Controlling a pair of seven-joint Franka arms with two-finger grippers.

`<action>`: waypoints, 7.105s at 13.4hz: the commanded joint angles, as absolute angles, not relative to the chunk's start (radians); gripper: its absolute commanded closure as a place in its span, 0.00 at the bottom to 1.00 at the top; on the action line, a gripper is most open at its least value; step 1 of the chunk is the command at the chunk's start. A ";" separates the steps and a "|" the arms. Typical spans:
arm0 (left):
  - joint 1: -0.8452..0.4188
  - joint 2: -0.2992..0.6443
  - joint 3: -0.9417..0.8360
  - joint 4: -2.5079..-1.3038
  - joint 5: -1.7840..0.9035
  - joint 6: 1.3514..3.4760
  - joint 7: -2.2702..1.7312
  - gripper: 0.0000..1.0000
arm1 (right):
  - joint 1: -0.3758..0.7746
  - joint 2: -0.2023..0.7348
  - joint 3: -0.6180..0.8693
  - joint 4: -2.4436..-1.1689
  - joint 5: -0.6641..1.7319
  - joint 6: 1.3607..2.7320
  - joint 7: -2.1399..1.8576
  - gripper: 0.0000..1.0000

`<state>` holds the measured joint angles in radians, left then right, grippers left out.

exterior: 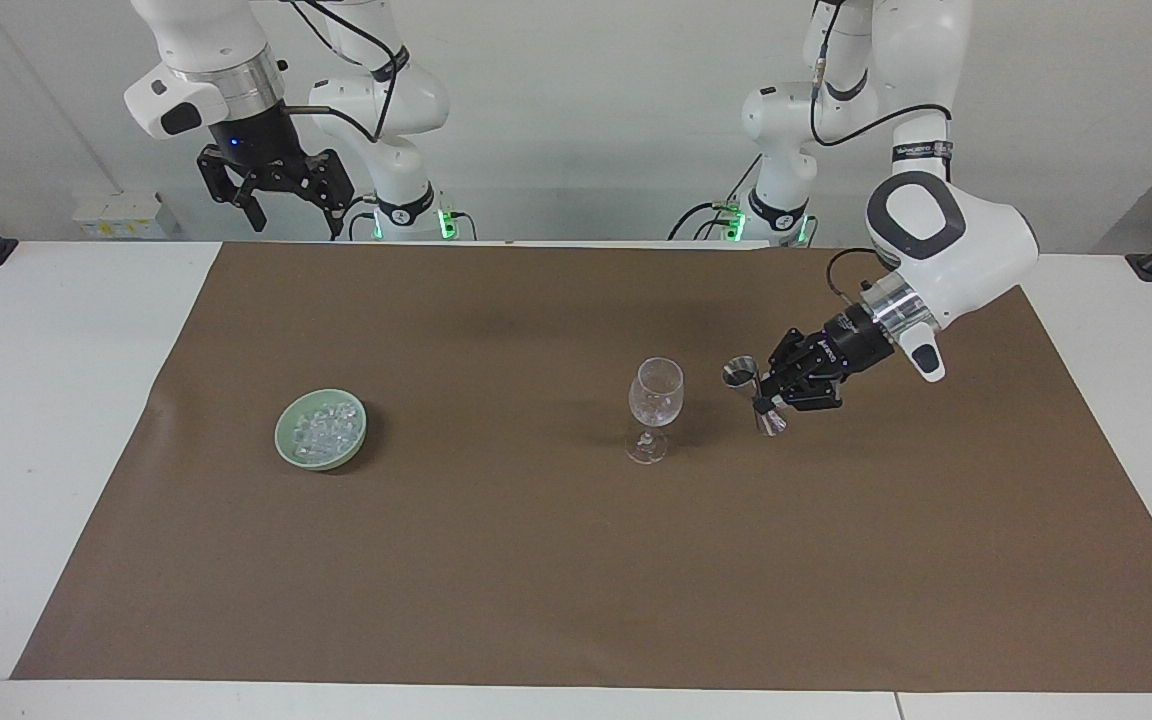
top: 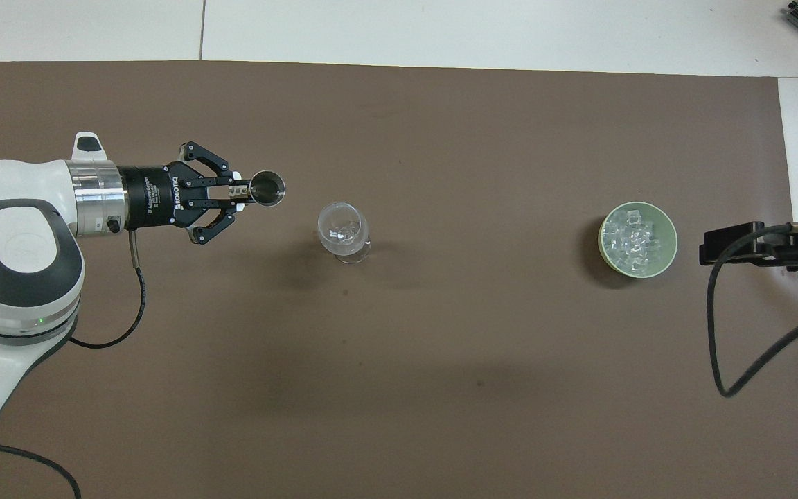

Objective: Pour wine and add ice with both arms
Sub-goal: 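Carry the jigger with the left gripper to above the clear glass, then tilt the jigger over the clear glass with the left gripper to pour, then bring the jigger back with the left gripper while the right gripper reaches the cup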

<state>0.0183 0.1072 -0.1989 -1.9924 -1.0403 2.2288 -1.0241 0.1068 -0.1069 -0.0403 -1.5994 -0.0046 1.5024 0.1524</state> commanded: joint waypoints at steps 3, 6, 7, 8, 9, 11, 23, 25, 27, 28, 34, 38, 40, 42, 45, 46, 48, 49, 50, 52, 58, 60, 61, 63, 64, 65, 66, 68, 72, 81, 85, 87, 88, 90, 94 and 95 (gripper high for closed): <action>-0.035 0.064 -0.187 -2.037 -1.049 2.293 -1.055 1.00 | 0.104 -0.118 -0.046 -1.608 0.005 1.489 0.138 0.00; -0.087 0.054 -0.187 -2.069 -1.049 2.364 -1.055 1.00 | 0.104 -0.118 -0.046 -1.608 0.005 1.489 0.138 0.00; -0.095 0.052 -0.187 -2.072 -1.049 2.373 -1.052 1.00 | 0.104 -0.118 -0.046 -1.608 0.005 1.489 0.138 0.00; -0.101 0.051 -0.187 -2.072 -1.049 2.379 -1.052 1.00 | 0.104 -0.118 -0.046 -1.608 0.005 1.489 0.138 0.00; -0.112 0.051 -0.187 -2.072 -1.049 2.391 -1.051 1.00 | 0.104 -0.118 -0.046 -1.608 0.005 1.489 0.138 0.00; -0.126 0.043 -0.186 -2.074 -1.046 2.405 -1.045 1.00 | 0.104 -0.118 -0.046 -1.608 0.005 1.489 0.138 0.00; -0.167 0.026 -0.184 -2.080 -0.908 2.471 -1.039 1.00 | 0.104 -0.118 -0.046 -1.608 0.003 1.489 0.138 0.00; -0.167 0.026 -0.184 -2.079 -0.861 2.480 -1.039 1.00 | 0.104 -0.118 -0.046 -1.608 0.005 1.491 0.140 0.00; -0.167 0.025 -0.184 -2.077 -0.836 2.491 -1.040 1.00 | 0.104 -0.118 -0.046 -1.606 0.005 1.489 0.140 0.00; -0.176 0.025 -0.184 -2.077 -0.833 2.500 -1.040 1.00 | 0.104 -0.118 -0.046 -1.608 0.005 1.489 0.140 0.00; -0.195 0.021 -0.183 -2.079 -0.788 2.522 -1.040 1.00 | 0.104 -0.118 -0.046 -1.608 0.005 1.489 0.140 0.00; -0.196 0.015 -0.184 -2.077 -0.713 2.531 -1.045 1.00 | 0.104 -0.118 -0.046 -1.608 0.003 1.489 0.140 0.00; -0.207 0.014 -0.183 -2.079 -0.709 2.537 -1.045 1.00 | 0.104 -0.118 -0.046 -1.608 0.005 1.489 0.138 0.00; -0.210 0.015 -0.184 -2.079 -0.706 2.549 -1.045 1.00 | 0.104 -0.118 -0.046 -1.608 0.005 1.489 0.140 0.00; -0.212 0.015 -0.184 -2.077 -0.689 2.568 -1.045 1.00 | 0.104 -0.118 -0.046 -1.606 0.005 1.489 0.138 0.00; -0.219 0.015 -0.184 -2.079 -0.678 2.574 -1.045 1.00 | 0.104 -0.118 -0.046 -1.608 0.005 1.489 0.138 0.00; -0.221 0.017 -0.184 -2.077 -0.675 2.585 -1.045 1.00 | 0.104 -0.118 -0.046 -1.608 0.005 1.489 0.138 0.00; -0.227 0.017 -0.184 -2.077 -0.673 2.591 -1.045 1.00 | 0.104 -0.118 -0.046 -1.608 0.003 1.489 0.140 0.00; -0.227 0.017 -0.184 -2.077 -0.670 2.598 -1.045 1.00 | 0.104 -0.118 -0.046 -1.608 0.005 1.489 0.138 0.00; -0.235 0.018 -0.184 -2.077 -0.649 2.608 -1.045 1.00 | 0.104 -0.118 -0.046 -1.608 0.005 1.489 0.140 0.00; -0.247 0.018 -0.184 -2.077 -0.597 2.637 -1.043 1.00 | 0.104 -0.118 -0.046 -1.606 0.005 1.489 0.140 0.00; -0.252 0.018 -0.184 -2.077 -0.566 2.648 -1.042 1.00 | 0.104 -0.118 -0.046 -1.608 0.005 1.489 0.140 0.00; -0.253 0.018 -0.186 -2.075 -0.552 2.652 -1.042 1.00 | 0.104 -0.118 -0.046 -1.606 0.005 1.489 0.140 0.00; -0.253 0.018 -0.186 -2.074 -0.526 2.657 -1.040 1.00 | 0.104 -0.118 -0.046 -1.608 0.005 1.489 0.140 0.00; -0.253 0.018 -0.186 -2.072 -0.509 2.658 -1.039 1.00 | 0.104 -0.118 -0.046 -1.608 0.005 1.489 0.138 0.00; -0.253 0.018 -0.186 -2.072 -0.506 2.664 -1.039 1.00 | 0.104 -0.118 -0.046 -1.608 0.005 1.489 0.138 0.00; -0.255 0.018 -0.186 -2.072 -0.502 2.669 -1.037 1.00 | 0.104 -0.118 -0.046 -1.608 0.005 1.489 0.138 0.00; -0.264 0.018 -0.186 -2.072 -0.494 2.677 -1.025 1.00 | 0.104 -0.118 -0.046 -1.608 0.005 1.489 0.138 0.00; -0.272 0.017 -0.186 -2.075 -0.483 2.691 -0.988 1.00 | 0.104 -0.118 -0.046 -1.608 0.005 1.489 0.138 0.00; -0.272 0.014 -0.186 -2.079 -0.433 2.694 -0.927 1.00 | 0.104 -0.118 -0.046 -1.608 0.005 1.489 0.140 0.00; -0.278 0.015 -0.186 -2.079 -0.425 2.707 -0.881 1.00 | 0.104 -0.118 -0.046 -1.608 0.005 1.489 0.140 0.00; -0.287 0.015 -0.186 -2.079 -0.425 2.724 -0.861 1.00 | 0.104 -0.118 -0.046 -1.608 0.005 1.489 0.140 0.00; -0.290 0.015 -0.186 -2.079 -0.425 2.726 -0.856 1.00 | 0.104 -0.118 -0.046 -1.608 0.005 1.489 0.140 0.00; -0.290 0.015 -0.186 -2.079 -0.420 2.729 -0.819 1.00 | 0.104 -0.118 -0.046 -1.608 0.005 1.489 0.140 0.00; -0.290 0.015 -0.186 -2.080 -0.419 2.740 -0.766 1.00 | 0.104 -0.118 -0.046 -1.608 0.005 1.489 0.138 0.00; -0.291 0.015 -0.186 -2.080 -0.417 2.740 -0.764 1.00 | 0.104 -0.118 -0.046 -1.608 0.005 1.491 0.141 0.00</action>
